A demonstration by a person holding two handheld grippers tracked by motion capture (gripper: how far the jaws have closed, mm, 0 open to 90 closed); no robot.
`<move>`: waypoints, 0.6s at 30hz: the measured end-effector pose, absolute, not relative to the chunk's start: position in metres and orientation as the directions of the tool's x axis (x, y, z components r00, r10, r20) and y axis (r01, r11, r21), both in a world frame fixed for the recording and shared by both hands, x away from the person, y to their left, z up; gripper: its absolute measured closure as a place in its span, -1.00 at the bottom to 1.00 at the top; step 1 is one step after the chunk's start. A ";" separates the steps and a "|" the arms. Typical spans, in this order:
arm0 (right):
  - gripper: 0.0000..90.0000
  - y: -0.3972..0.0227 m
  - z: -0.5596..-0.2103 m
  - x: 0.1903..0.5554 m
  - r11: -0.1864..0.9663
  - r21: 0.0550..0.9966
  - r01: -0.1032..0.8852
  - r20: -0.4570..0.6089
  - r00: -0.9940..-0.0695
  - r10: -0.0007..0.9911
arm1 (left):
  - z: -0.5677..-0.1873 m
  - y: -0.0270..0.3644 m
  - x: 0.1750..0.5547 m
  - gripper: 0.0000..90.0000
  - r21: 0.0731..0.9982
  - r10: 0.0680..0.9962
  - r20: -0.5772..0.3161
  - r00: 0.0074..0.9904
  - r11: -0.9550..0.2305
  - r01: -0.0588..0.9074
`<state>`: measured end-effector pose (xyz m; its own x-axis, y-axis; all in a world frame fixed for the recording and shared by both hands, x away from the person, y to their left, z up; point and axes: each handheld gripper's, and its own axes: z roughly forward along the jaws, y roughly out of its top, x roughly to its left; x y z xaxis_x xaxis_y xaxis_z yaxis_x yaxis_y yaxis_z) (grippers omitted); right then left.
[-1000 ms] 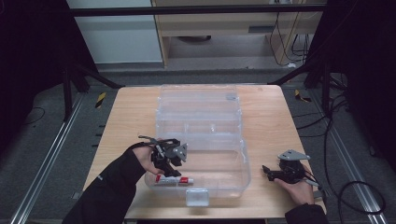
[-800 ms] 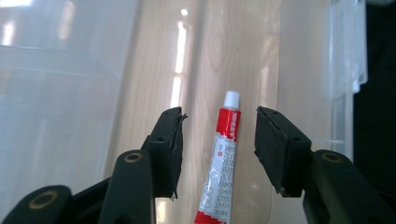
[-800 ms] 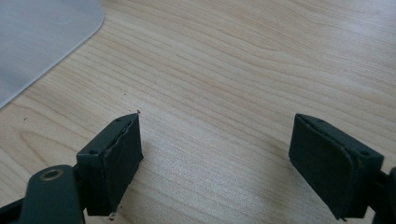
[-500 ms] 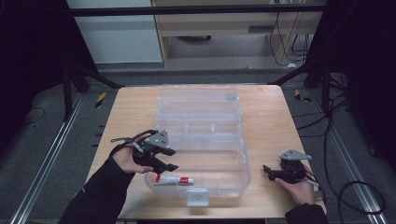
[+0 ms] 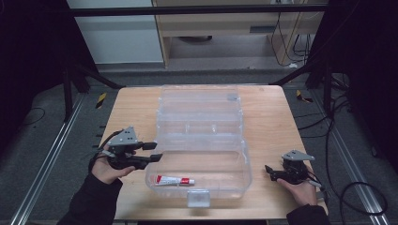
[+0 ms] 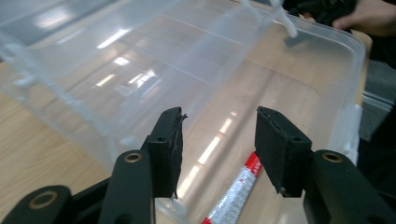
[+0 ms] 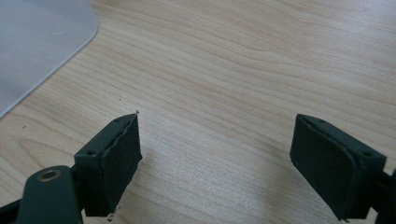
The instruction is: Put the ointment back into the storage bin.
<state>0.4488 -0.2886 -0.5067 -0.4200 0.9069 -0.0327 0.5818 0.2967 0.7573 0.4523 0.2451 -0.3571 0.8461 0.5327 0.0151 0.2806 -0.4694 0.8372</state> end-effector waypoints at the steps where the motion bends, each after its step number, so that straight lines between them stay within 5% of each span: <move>1: -0.63 -0.289 -0.507 0.449 0.298 0.758 0.581 -0.035 -0.420 0.907 | -0.358 0.250 0.452 0.19 0.843 0.553 0.015 0.833 -0.455 0.286; 9: -0.63 -0.290 -0.506 0.449 0.292 0.762 0.578 -0.033 -0.415 0.909 | -0.369 0.282 0.447 0.37 0.863 0.691 -0.009 0.723 -0.360 0.355; 18: -0.63 -0.290 -0.506 0.448 0.287 0.761 0.582 -0.028 -0.412 0.911 | -0.400 0.304 0.454 0.26 0.847 0.810 -0.010 0.586 -0.305 0.436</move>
